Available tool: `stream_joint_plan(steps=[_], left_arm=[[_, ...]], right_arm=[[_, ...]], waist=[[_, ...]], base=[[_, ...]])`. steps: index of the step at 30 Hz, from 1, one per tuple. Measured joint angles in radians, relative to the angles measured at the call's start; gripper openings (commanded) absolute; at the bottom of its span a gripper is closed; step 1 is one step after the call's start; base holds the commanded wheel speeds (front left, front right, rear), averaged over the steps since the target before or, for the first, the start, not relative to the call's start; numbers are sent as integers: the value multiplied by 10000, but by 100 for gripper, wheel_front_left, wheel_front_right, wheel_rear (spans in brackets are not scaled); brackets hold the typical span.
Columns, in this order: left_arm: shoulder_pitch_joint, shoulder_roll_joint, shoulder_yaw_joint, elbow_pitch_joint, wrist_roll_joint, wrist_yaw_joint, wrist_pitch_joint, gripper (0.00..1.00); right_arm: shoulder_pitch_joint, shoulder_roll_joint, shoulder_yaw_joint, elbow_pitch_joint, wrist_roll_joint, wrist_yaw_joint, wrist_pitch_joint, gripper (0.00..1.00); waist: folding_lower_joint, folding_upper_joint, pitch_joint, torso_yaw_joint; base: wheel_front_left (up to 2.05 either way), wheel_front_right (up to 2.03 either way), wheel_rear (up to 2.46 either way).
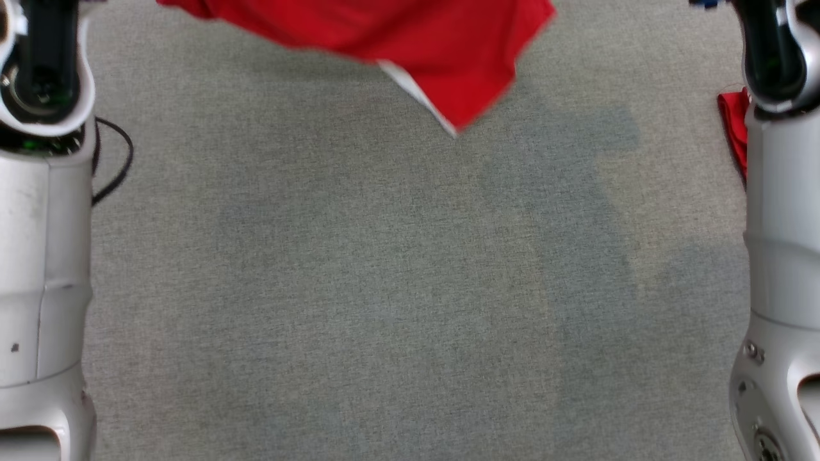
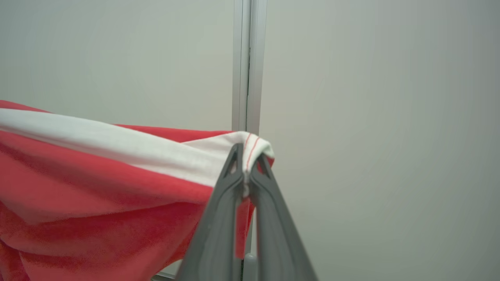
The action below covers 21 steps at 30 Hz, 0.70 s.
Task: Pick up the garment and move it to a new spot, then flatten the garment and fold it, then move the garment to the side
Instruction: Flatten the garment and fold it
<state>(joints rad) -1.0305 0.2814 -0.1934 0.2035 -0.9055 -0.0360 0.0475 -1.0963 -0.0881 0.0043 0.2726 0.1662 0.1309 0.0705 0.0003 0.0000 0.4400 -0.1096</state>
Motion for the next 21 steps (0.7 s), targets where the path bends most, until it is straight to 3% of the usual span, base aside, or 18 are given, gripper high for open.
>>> stream_joint_plan(steps=[7,9,16,21], left_arm=[[-396,-81,155,713,259,-435,-1235,0],[367,-150,88,1055,257,-642,-1816,0],[2739,-518,-546,1471,-75,-882,-2543,0],[4941,-163,-1630,1231,476,-932,-2890,0]], right_arm=[[-802,115,-75,1488,-161,10,-1210,0],[-443,150,194,2188,-102,10,-1333,0],[1645,-322,882,3045,558,10,-696,0],[3781,-913,1657,2541,1450,8,-190,0]], waist=[[-1,0,44,-46],[-2,0,-110,-73],[-4,0,-656,149],[-5,0,-1377,426]], base=[[0,0,0],[0,0,0],[0,0,0],[0,0,0]])
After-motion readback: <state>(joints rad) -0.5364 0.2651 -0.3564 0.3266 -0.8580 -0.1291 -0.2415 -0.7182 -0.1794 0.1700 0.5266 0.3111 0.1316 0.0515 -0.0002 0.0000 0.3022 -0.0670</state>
